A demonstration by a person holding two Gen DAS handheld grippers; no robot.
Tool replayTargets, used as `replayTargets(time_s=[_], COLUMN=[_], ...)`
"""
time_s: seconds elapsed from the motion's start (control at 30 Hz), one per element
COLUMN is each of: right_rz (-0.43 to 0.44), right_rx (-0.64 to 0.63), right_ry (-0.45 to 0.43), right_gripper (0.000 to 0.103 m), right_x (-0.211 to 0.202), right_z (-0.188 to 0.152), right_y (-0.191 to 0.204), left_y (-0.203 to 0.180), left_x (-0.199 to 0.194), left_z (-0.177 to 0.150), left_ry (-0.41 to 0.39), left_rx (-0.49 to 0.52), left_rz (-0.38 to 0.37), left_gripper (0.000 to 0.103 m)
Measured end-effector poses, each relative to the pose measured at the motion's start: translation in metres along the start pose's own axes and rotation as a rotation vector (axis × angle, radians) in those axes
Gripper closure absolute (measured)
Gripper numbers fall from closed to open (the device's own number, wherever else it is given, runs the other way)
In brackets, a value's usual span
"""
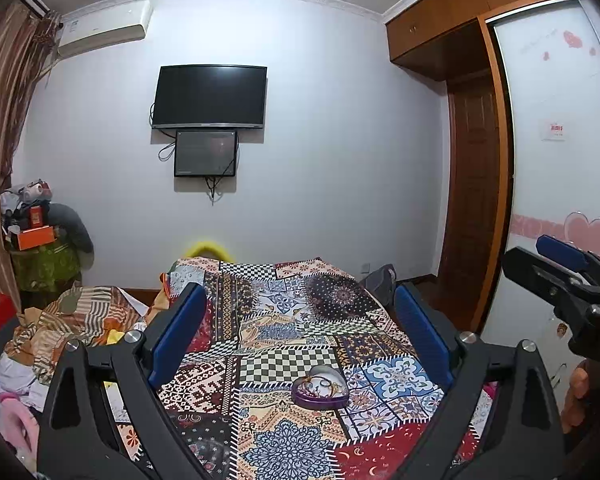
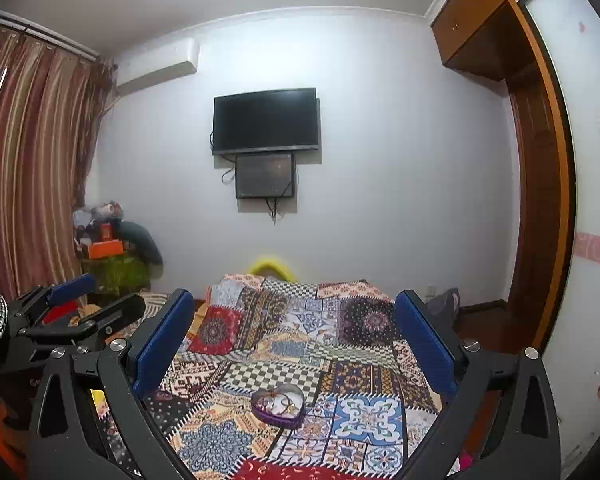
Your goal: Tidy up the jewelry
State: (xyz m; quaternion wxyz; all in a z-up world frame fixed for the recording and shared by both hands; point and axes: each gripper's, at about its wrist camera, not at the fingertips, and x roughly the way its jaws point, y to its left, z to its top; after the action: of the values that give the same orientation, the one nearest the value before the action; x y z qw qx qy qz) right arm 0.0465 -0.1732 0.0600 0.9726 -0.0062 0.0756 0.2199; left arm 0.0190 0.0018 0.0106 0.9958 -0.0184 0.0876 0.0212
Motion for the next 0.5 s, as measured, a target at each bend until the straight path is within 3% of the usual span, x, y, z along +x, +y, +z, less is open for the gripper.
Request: replayTargets(time_s=[0.5], right_rz=[0.002], right_rx=[-0.002], right_ry=[0.038], right_gripper=[0.003], right_x=[-0.011], right_z=[-0.008], right_y=[-0.005], left_y=[-0.002], left_x=[0.001], left_z=[-0.001], left_ry=[0.009], left_rx=[0.004], left_rz=[0.003], left_gripper=[0.008])
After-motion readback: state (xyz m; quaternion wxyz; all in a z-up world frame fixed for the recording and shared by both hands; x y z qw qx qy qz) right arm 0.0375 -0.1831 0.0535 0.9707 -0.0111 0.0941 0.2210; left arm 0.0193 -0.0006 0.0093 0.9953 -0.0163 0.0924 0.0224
